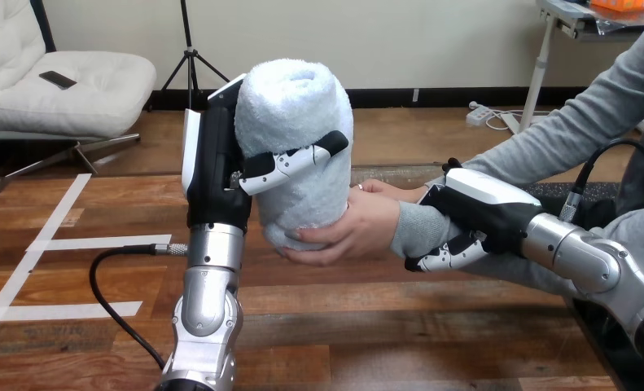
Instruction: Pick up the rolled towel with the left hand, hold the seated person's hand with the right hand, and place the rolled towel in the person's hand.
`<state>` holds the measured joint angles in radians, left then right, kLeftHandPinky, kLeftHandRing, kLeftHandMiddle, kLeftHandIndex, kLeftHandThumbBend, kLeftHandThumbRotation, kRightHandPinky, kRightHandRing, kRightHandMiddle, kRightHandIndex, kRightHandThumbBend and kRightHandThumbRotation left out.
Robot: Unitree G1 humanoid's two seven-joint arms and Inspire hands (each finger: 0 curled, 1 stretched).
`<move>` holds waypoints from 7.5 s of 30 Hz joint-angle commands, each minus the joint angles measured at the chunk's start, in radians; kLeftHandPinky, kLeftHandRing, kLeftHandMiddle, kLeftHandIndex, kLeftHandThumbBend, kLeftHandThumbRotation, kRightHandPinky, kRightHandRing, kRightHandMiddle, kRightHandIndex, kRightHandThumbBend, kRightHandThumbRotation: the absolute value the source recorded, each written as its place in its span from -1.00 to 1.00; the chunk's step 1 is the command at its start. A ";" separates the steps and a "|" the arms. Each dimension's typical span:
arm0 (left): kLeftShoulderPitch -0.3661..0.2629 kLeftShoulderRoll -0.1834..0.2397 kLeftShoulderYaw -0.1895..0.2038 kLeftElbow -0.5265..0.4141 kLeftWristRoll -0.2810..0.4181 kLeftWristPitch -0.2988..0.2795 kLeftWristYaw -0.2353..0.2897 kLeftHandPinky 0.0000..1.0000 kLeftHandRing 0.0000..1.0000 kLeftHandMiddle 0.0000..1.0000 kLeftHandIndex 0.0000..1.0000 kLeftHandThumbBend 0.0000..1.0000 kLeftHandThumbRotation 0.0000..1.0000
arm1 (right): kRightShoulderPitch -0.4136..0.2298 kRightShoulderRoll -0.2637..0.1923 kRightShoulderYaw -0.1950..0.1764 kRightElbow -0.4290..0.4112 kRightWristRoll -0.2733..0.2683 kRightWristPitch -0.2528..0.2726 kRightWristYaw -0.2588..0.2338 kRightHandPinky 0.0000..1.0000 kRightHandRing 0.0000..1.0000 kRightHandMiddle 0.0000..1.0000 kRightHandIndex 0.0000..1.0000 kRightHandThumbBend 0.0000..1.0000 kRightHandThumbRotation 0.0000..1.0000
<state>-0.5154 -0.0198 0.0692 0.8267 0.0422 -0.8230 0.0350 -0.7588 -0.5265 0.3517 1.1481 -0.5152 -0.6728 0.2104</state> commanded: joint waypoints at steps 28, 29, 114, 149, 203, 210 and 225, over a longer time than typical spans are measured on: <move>-0.044 0.004 -0.015 -0.029 -0.010 0.002 -0.031 -0.34 -0.26 -0.19 -0.18 0.29 -1.00 | -0.132 -0.002 -0.035 -0.069 0.036 0.026 0.017 -0.28 -0.24 -0.16 -0.12 0.84 0.19; -0.044 0.004 -0.015 -0.029 -0.010 0.002 -0.031 -0.34 -0.26 -0.19 -0.18 0.29 -1.00 | -0.132 -0.002 -0.035 -0.069 0.036 0.025 0.017 -0.27 -0.24 -0.16 -0.12 0.85 0.19; -0.032 0.062 -0.024 -0.065 -0.045 0.116 -0.149 0.55 0.62 0.62 0.66 1.00 0.84 | -0.123 -0.010 -0.042 -0.065 0.077 0.028 0.062 -0.21 -0.17 -0.10 -0.05 1.00 0.50; 0.005 0.059 -0.017 -0.129 -0.074 0.142 -0.202 1.00 1.00 1.00 1.00 1.00 1.00 | -0.113 -0.010 -0.053 -0.064 0.114 0.021 0.096 -0.17 -0.10 -0.02 0.06 1.00 0.62; 0.159 0.034 -0.011 -0.377 -0.121 0.222 -0.160 1.00 1.00 1.00 1.00 1.00 1.00 | -0.049 0.025 -0.174 -0.058 0.287 -0.049 0.142 0.40 0.51 0.55 0.57 1.00 1.00; 0.180 0.032 -0.009 -0.395 -0.134 0.217 -0.167 1.00 1.00 1.00 1.00 1.00 1.00 | -0.022 0.044 -0.221 -0.073 0.367 -0.043 0.179 0.42 0.54 0.57 0.58 1.00 1.00; 0.240 0.035 -0.012 -0.453 -0.166 0.223 -0.193 1.00 1.00 1.00 1.00 1.00 1.00 | 0.109 0.092 -0.322 -0.237 0.572 -0.021 0.269 0.63 0.68 0.68 0.67 1.00 1.00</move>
<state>-0.2737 0.0091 0.0559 0.4418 -0.1095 -0.5993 -0.1446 -0.6821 -0.4637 0.0792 1.0171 -0.0027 -0.6981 0.4657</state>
